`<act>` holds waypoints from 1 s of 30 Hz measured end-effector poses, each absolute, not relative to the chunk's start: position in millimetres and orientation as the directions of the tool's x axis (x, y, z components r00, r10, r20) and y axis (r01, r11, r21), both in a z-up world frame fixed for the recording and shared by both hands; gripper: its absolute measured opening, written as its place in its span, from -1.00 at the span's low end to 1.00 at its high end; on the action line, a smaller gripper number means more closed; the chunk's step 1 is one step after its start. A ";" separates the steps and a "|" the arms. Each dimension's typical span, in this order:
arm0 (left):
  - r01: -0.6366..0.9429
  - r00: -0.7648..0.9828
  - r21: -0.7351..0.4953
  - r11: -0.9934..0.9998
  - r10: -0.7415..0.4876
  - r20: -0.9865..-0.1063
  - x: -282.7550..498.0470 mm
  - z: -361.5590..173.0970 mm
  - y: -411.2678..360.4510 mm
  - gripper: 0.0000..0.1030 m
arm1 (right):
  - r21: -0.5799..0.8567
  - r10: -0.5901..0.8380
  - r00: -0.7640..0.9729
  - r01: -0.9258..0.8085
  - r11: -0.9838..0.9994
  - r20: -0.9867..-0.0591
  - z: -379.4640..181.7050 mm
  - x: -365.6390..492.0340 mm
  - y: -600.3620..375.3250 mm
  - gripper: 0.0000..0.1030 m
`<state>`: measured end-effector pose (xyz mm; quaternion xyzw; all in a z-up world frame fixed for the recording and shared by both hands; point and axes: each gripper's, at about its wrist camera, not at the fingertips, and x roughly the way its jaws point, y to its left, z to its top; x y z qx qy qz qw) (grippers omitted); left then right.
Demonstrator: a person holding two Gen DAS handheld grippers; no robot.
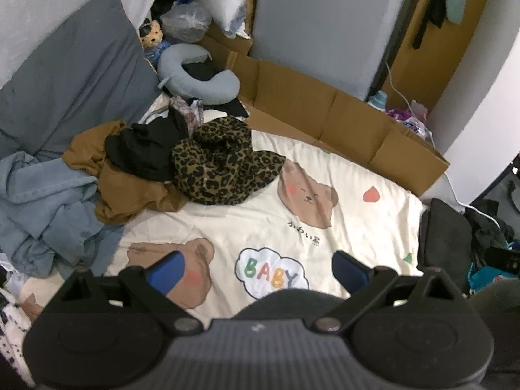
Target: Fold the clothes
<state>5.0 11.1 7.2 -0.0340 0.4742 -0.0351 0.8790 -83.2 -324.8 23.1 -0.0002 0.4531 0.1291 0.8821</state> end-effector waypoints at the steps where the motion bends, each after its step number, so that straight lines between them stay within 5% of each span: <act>1: 0.025 0.546 -0.097 0.995 -0.095 -0.833 6.0 7.7 12.6 0.91 | 0.120 0.229 0.554 -0.226 0.967 -0.800 23.7 -83.3 -324.5 0.99; 30: 0.078 0.590 -0.081 0.994 -0.112 -0.799 34.9 39.8 53.9 0.92 | 0.155 0.241 0.581 -0.194 0.969 -0.778 33.8 -65.0 -324.6 0.99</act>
